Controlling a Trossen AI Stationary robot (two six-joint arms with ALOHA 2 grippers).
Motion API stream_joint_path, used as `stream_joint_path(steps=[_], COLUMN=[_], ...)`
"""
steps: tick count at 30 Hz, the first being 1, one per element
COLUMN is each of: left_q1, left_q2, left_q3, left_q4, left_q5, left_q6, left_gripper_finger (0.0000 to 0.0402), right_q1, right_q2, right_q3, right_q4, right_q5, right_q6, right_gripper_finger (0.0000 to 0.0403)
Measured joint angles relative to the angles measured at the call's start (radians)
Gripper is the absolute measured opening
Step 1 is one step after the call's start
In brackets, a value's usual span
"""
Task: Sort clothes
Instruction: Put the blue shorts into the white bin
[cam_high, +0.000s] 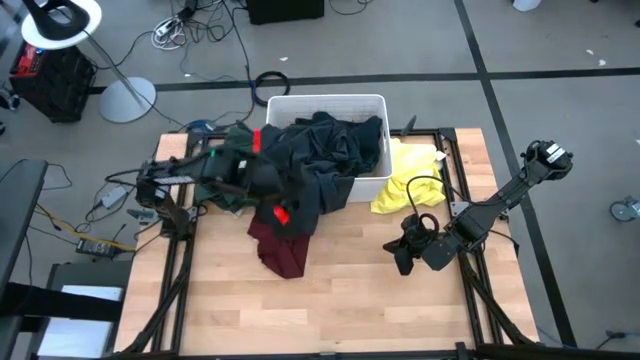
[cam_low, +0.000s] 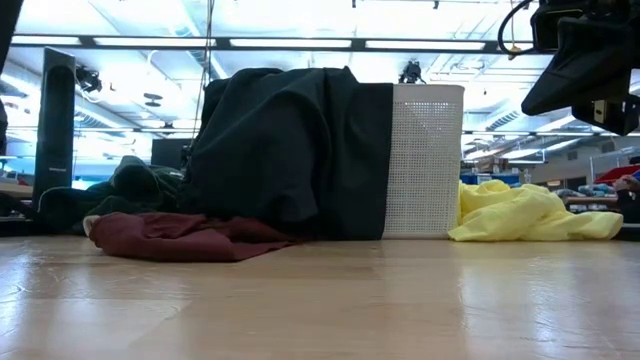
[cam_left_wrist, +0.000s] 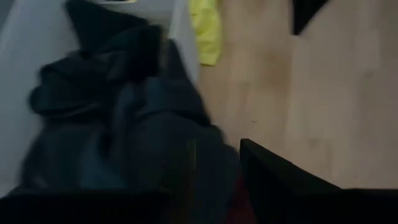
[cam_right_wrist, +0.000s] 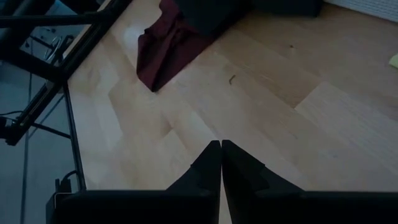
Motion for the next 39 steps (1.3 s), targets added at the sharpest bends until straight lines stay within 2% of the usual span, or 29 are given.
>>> stream_joint_path(steps=[3,7,12,18,24,27,29,33,39], left_q1=[-0.046,-0.095,-0.16,-0.235,-0.232,-0.208,-0.198,-0.167,-0.118], left_q2=[-0.065,-0.186,-0.37,-0.545,-0.638,-0.643,-0.639,-0.634,-0.634], left_q3=[-0.161,-0.449,-0.78,-1.074,-1.277,-1.347,-1.386,-1.445,-1.512], left_q4=[0.101,0.267,0.454,0.571,0.695,0.749,0.754,0.87,1.023], left_q5=[-0.004,-0.046,-0.145,-0.267,-0.337,-0.342,-0.341,-0.342,-0.344], left_q6=[-0.049,-0.189,-0.403,-0.627,-0.686,-0.709,-0.727,-0.732,-0.711], left_gripper_finger=[0.0131,0.0131,0.0131,0.0131,0.0131,0.0131,0.0131,0.0134,0.0171], right_q1=[0.0,0.0,0.0,0.0,0.0,-0.005,-0.01,-0.02,-0.031], right_q2=[0.0,0.0,0.0,0.0,0.0,0.0,0.0,0.0,0.0], right_q3=[0.0,0.0,0.0,0.0,0.0,0.0,0.0,0.0,0.0], right_q4=[0.002,0.004,0.004,0.002,0.006,0.007,0.007,0.009,0.014], right_q5=[0.0,-0.004,-0.022,-0.024,-0.026,-0.026,-0.026,-0.026,-0.026], right_q6=[-0.007,-0.016,-0.016,-0.017,-0.017,-0.015,-0.008,-0.004,0.001], right_gripper_finger=[0.0015,0.0017,0.0017,0.0013,0.0014,0.0012,0.0011,0.0012,0.0011])
